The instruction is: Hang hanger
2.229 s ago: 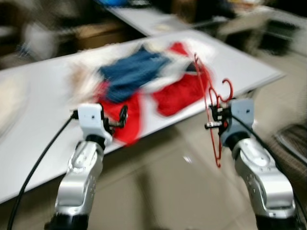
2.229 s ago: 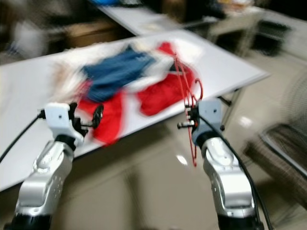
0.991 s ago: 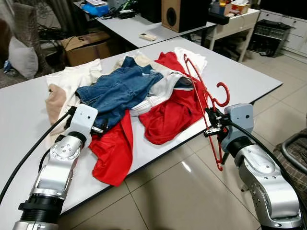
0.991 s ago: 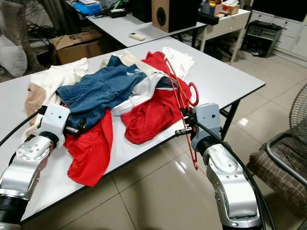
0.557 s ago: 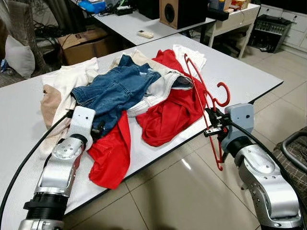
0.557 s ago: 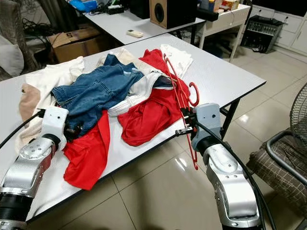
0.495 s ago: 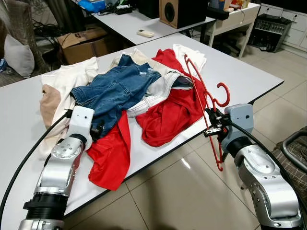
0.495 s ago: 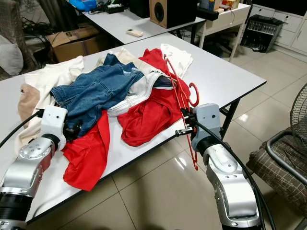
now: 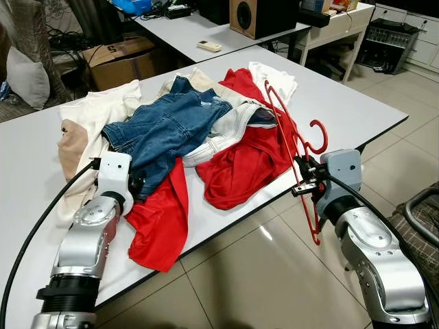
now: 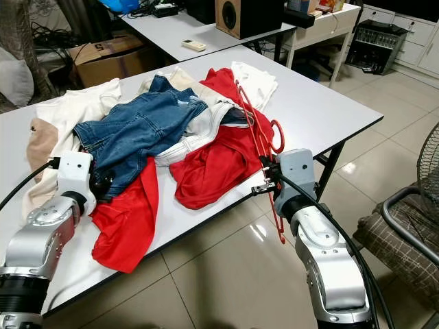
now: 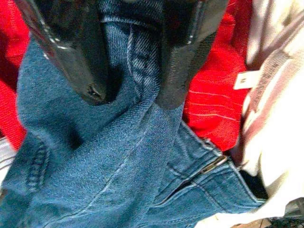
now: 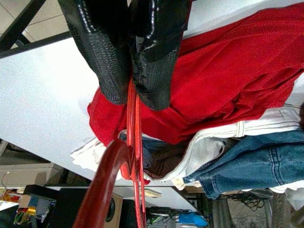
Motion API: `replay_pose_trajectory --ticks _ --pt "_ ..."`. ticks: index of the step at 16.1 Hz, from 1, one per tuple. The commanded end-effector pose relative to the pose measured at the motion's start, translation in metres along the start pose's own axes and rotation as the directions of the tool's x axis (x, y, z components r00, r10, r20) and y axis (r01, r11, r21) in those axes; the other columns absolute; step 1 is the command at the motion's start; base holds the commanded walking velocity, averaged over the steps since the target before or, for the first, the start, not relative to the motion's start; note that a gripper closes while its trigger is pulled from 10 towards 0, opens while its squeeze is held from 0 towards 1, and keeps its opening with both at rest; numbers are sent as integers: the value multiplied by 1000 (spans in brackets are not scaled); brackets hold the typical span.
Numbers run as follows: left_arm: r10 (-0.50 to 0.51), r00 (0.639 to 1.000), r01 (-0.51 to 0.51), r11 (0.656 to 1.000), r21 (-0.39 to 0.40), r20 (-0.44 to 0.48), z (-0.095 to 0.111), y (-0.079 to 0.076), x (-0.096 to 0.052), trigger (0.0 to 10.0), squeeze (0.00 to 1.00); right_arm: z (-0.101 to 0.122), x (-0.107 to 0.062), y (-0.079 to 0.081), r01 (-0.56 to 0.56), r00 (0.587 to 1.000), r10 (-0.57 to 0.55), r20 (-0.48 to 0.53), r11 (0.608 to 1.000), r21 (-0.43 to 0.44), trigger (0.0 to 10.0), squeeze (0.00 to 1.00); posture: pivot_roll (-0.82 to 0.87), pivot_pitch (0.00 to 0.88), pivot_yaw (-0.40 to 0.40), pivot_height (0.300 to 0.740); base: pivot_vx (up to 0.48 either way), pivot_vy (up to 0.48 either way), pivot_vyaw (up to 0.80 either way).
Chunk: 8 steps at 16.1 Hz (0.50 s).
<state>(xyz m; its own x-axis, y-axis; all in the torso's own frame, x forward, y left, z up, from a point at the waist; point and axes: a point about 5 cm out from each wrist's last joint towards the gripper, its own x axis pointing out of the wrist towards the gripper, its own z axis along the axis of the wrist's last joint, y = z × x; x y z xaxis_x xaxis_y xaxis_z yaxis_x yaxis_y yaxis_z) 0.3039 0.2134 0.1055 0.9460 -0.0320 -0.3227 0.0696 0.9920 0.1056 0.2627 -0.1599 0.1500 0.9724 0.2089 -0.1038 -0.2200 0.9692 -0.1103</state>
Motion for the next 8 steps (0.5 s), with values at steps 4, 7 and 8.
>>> replay_pose_trajectory --ticks 4,7,8 --pt "-28 995 28 1000 2 96 22 -3 3 0 0 4 3 -4 36 999 -36 28 999 10 10000 0 -84 0 79 740 0 0 0" --pt "-48 990 54 998 -41 133 31 -7 5 0 0 2 3 -6 61 998 -62 18 997 50 10000 0 -86 0 84 740 0 0 0" --pt "-74 982 89 993 -79 176 43 -12 7 0 0 3 4 -8 63 998 -64 23 997 40 10000 0 -84 0 80 740 0 0 0"
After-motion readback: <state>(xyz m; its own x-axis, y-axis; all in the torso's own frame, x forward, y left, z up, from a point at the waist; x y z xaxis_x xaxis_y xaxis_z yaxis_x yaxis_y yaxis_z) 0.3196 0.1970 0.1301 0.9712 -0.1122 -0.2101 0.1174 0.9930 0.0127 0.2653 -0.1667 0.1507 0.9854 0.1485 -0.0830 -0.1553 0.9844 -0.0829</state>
